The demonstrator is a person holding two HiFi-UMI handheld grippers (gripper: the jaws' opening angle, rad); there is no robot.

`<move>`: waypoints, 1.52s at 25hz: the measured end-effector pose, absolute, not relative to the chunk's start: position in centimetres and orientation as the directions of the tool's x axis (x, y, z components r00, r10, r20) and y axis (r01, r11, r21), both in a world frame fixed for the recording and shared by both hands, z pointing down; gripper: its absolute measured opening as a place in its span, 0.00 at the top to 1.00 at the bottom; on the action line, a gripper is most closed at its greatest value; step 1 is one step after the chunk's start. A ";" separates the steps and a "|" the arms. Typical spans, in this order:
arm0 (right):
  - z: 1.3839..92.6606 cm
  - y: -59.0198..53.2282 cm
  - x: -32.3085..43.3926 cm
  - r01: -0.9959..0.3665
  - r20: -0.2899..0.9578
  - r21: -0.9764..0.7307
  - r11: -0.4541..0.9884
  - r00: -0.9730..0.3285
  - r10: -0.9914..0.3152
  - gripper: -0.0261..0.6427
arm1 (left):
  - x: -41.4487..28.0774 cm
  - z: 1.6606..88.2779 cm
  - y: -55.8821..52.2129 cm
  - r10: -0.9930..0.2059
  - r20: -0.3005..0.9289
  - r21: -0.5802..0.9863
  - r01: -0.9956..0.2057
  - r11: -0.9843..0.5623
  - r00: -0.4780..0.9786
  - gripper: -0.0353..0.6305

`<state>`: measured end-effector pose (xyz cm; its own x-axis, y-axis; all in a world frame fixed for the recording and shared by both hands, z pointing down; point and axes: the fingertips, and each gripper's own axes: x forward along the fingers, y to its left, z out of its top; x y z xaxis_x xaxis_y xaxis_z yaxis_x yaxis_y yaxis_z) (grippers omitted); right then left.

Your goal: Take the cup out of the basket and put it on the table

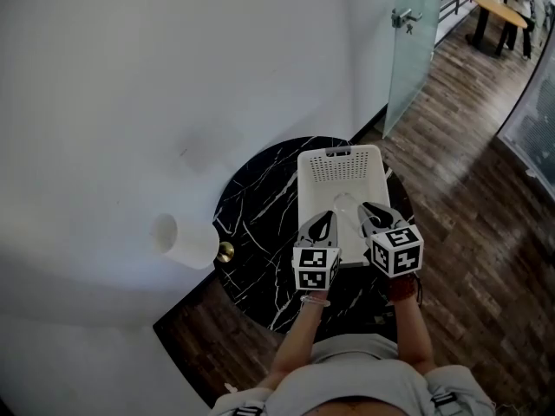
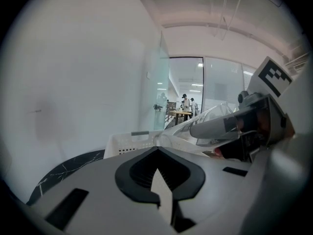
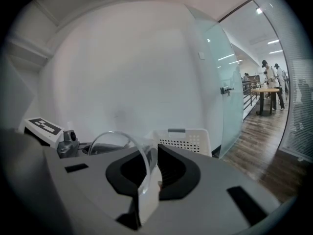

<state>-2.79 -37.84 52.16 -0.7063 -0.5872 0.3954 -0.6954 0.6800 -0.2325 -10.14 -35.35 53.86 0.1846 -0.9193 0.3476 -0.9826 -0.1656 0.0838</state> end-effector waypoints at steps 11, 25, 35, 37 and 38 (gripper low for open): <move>50.5 -36.2 -2.7 -0.694 0.367 -0.219 0.686 -0.710 -0.601 0.91 | -9.8 53.0 -34.3 -0.924 0.331 0.093 -0.981 -0.173 0.194 0.94; 50.3 -34.9 -2.4 -0.702 0.364 -0.212 0.680 -0.703 -0.611 0.91 | -9.9 52.7 -32.8 -0.925 0.330 0.071 -0.982 -0.174 0.188 0.94; 50.5 -34.5 -2.0 -0.711 0.370 -0.201 0.673 -0.692 -0.620 0.91 | -9.8 52.5 -32.5 -0.928 0.328 0.031 -0.983 -0.179 0.179 0.94; 50.4 -34.4 -2.0 -0.712 0.366 -0.203 0.672 -0.692 -0.622 0.91 | -9.9 52.6 -32.4 -0.928 0.327 0.039 -0.983 -0.178 0.181 0.94; 50.4 -34.4 -2.1 -0.711 0.366 -0.204 0.673 -0.693 -0.621 0.91 | -9.9 52.6 -32.4 -0.927 0.327 0.042 -0.983 -0.178 0.182 0.94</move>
